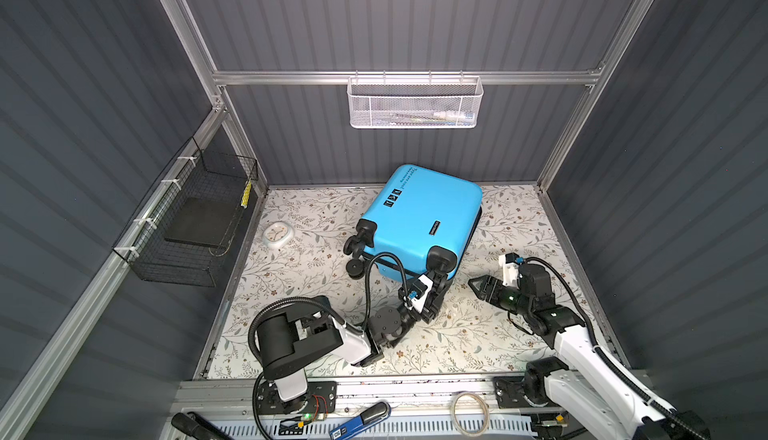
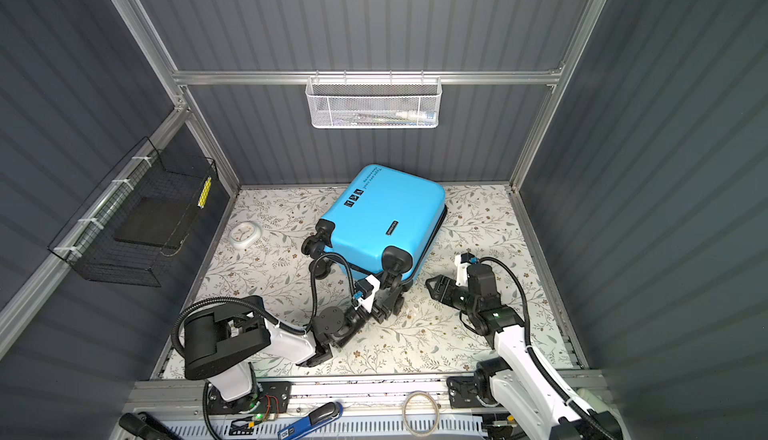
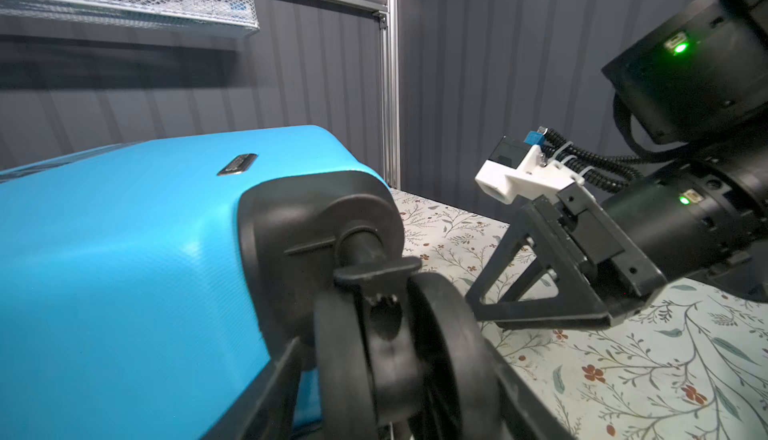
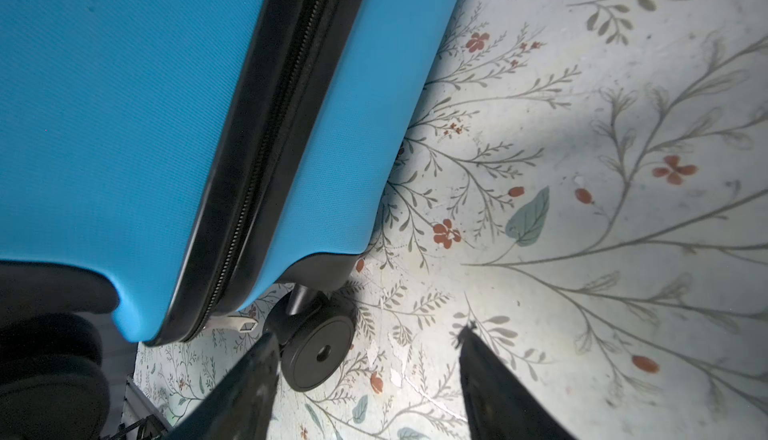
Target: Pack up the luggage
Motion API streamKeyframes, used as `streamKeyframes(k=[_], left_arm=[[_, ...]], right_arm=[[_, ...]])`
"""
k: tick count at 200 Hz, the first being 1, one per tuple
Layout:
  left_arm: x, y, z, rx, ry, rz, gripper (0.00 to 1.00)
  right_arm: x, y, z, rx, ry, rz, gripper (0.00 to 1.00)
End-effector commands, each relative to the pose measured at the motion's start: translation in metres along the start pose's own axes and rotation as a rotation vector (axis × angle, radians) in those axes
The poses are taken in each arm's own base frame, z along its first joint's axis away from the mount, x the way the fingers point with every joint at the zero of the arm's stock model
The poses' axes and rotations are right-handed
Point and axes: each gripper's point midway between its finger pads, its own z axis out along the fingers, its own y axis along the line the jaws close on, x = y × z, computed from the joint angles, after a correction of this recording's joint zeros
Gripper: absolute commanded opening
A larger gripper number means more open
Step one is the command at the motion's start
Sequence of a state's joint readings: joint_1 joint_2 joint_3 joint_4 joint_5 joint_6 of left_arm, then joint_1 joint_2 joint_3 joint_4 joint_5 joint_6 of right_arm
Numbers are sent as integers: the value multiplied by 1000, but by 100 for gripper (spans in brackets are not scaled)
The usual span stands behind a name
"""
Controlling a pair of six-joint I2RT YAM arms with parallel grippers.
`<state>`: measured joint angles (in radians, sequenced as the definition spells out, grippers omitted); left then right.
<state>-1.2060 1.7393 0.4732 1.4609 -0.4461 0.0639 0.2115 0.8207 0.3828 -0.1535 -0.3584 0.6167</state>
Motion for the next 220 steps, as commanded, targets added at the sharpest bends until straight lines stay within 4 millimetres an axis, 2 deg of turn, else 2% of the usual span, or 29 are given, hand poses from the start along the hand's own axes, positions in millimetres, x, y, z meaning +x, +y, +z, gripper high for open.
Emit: streamKeyframes(k=[1, 26, 59, 101, 153, 166, 220], left_arm=[[-10, 3, 5, -36, -43, -36, 69], [-11, 3, 7, -44, -42, -35, 64], [-13, 0, 8, -30, -37, -31, 49], [-21, -6, 9, 11, -26, -36, 35], [-41, -14, 12, 54, -14, -41, 0], [-46, -15, 14, 61, -10, -40, 0], [-59, -20, 17, 82, -29, -71, 0]], right_arm=[[2, 0, -1, 0, -4, -22, 70], [3, -1, -2, 2, -4, -22, 69], [3, -1, -2, 1, -2, -26, 69], [4, 3, -2, -14, 2, -40, 69], [12, 15, -1, -55, 2, -85, 69], [11, 14, 1, -43, -20, -104, 68], [28, 37, 11, -150, -71, -229, 64]])
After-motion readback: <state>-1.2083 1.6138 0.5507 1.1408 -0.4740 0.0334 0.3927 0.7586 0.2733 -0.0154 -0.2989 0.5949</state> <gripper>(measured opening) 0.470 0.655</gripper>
